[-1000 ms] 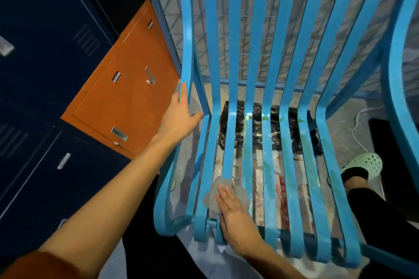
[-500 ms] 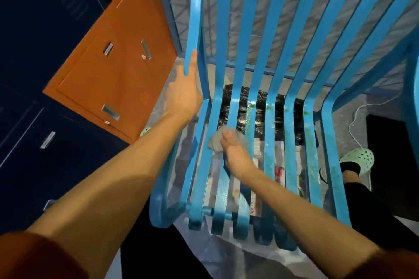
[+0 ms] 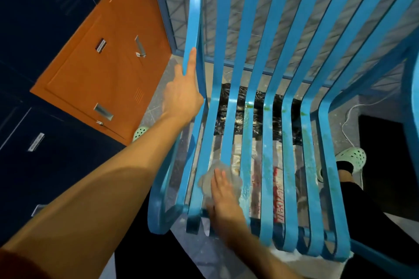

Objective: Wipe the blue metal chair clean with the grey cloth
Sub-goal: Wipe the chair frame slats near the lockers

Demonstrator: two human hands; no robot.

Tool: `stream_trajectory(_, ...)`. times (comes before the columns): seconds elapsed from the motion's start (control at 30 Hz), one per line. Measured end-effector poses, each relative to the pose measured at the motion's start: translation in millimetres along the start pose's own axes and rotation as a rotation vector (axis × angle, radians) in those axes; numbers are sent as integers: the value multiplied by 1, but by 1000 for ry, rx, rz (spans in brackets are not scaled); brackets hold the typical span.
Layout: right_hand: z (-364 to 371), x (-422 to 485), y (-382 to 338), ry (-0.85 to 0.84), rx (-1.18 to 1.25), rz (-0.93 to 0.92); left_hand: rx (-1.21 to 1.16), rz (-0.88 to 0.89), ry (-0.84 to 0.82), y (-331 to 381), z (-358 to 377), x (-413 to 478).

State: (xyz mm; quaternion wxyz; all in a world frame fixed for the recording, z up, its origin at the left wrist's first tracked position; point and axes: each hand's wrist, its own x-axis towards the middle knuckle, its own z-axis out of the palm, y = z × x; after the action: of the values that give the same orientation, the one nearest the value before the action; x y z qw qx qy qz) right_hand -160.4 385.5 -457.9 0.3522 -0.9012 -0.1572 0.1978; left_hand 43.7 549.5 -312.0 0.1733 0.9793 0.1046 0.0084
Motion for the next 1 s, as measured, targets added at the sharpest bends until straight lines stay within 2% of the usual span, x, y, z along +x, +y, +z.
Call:
stream_trajectory(0.1,15,-26,8,30,41,-11,-14,-26,-4,1,-1,8)
stream_trajectory(0.2,5,-8,13,31,9,-45,-29,-39,7,2,-2,15)
stream_trajectory(0.33,-26,59,23,-12,18,42,-18,-45,30,2,-1,14)
stream_trajectory(0.63,-79,218,53,107,-161,86,0,-72,26,4,3,14)
stream_trajectory(0.77,-71,220,51,172,-166,82,-3,-86,16,5,2,16)
stream_trajectory(0.9,-85,222,68,81,-266,-4,-12,-78,18,4,4,17)
stream_trajectory(1.0,-84,229,58,131,-222,45,-20,-86,13,4,3,17)
